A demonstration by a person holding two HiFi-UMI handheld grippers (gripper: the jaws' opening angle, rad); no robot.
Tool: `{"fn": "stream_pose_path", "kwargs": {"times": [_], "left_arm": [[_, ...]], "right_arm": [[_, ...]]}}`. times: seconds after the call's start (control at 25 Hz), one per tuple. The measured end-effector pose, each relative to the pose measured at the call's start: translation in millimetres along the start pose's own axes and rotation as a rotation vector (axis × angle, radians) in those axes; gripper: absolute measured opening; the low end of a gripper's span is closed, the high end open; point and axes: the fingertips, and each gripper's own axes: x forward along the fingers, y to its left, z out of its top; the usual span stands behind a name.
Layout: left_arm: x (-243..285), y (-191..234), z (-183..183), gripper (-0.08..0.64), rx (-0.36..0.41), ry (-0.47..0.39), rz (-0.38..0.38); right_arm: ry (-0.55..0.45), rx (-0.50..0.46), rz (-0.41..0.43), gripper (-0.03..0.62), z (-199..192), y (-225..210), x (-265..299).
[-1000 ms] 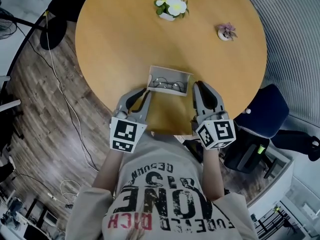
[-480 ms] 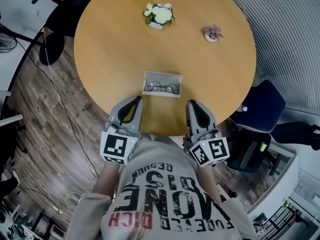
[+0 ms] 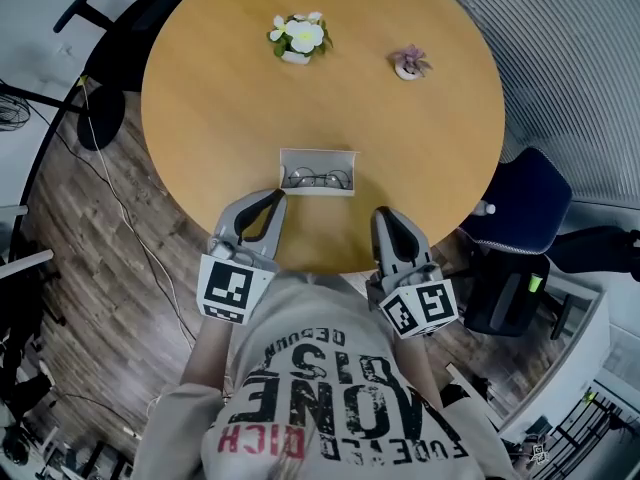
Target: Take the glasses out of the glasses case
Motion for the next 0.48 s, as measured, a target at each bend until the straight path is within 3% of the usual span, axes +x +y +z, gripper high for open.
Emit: {"fn": "stream_pose_path", "kwargs": {"times": [0.08, 0.16, 0.24, 0.48], "left_arm": [[17.2, -7.2, -5.4, 0.018, 0.064, 0.062, -0.074], [33.5, -14.7, -16.5, 0.089, 0.106, 0.133, -0.147], [46.4, -21.7, -32.4, 0.094, 0.15, 0.211, -0.207], [78.9, -36.8, -66.4, 0.094, 0.418, 0.388, -0.351]], "right_arm": [[0.0, 0.004, -0.002, 0.026, -1.2, -0.8, 0.6], [0.002, 0.011, -0.005, 0.026, -2.8, -2.6, 1.7], [0.003, 0.02, -0.016, 0.026, -4.4, -4.7, 1.3], [0.018, 0.037, -0.064, 0.026, -11.1, -13.1, -0.9]]}}
